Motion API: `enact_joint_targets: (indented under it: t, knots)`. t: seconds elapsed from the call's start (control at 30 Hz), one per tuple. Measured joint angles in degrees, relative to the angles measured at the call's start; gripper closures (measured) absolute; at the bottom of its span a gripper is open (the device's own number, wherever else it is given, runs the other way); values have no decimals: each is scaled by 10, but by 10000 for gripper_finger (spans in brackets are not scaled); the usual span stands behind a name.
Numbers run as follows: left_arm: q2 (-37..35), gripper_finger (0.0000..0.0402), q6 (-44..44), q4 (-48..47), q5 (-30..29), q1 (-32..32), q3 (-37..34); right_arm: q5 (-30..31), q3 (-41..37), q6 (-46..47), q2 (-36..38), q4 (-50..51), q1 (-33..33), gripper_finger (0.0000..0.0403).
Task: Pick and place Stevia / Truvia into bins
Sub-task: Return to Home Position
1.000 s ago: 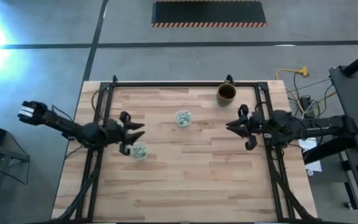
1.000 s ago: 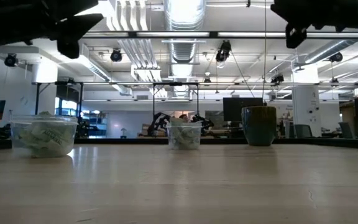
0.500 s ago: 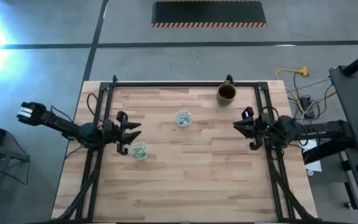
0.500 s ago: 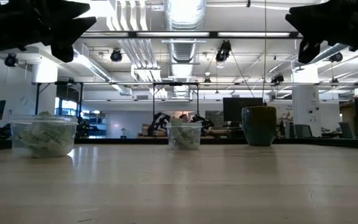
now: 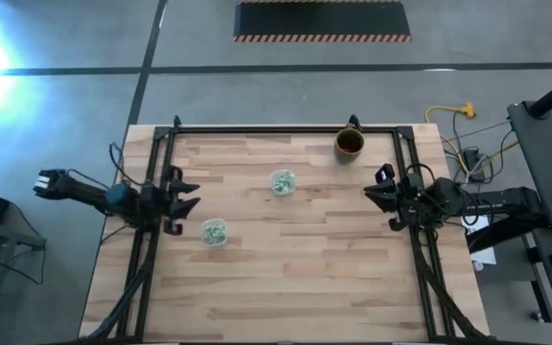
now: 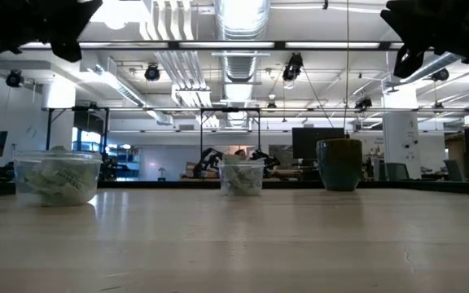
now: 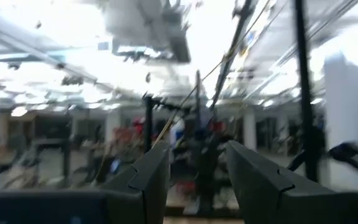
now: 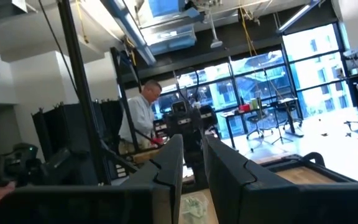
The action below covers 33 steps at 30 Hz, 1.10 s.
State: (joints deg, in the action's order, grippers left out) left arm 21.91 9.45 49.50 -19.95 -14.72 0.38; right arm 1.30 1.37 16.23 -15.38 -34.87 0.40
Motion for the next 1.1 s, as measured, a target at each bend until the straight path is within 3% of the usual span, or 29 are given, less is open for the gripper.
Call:
enact_joint_targets:
  t: [0.23,0.43,0.8,1.1]
  knots:
    - [-131,260,-14,-137,71,0,0,2,0,-2,-1,1,0,346]
    - [-207,260,-13,-189,123,0,-1,2,0,-2,0,0,0,346]
    - [-201,260,-19,-164,230,1,-1,21,0,2,0,-2,0,346]
    - [-181,260,-55,-136,235,38,-1,53,0,-1,-1,-1,0,346]
